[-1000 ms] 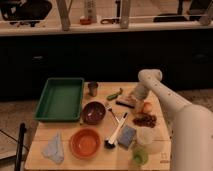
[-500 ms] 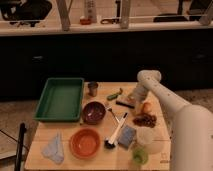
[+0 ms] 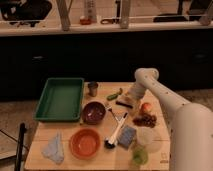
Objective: Wipe red bowl with eraser
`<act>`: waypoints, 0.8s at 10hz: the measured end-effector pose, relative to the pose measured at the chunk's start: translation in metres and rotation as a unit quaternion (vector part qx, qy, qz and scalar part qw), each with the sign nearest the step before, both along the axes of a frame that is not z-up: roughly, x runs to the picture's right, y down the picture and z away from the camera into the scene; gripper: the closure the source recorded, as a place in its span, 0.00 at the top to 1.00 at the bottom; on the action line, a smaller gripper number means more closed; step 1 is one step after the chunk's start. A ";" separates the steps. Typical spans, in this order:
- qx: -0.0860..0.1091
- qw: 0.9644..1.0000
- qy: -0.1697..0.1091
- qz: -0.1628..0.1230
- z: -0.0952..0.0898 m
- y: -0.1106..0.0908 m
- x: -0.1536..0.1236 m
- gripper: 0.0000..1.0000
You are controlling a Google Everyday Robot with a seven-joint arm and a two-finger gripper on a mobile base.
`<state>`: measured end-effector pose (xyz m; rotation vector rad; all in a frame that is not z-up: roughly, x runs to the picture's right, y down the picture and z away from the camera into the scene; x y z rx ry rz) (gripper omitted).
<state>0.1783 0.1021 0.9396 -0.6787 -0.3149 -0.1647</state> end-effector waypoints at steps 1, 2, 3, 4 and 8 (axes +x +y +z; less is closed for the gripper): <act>0.001 1.000 -0.005 -0.001 0.000 -0.003 -0.005 0.80; 0.001 1.000 -0.010 -0.002 0.002 -0.004 -0.010 0.80; -0.001 1.000 -0.016 -0.004 0.003 -0.005 -0.018 0.80; -0.002 1.000 -0.019 -0.005 0.004 -0.004 -0.023 0.75; -0.002 1.000 -0.022 -0.006 0.007 -0.002 -0.028 0.37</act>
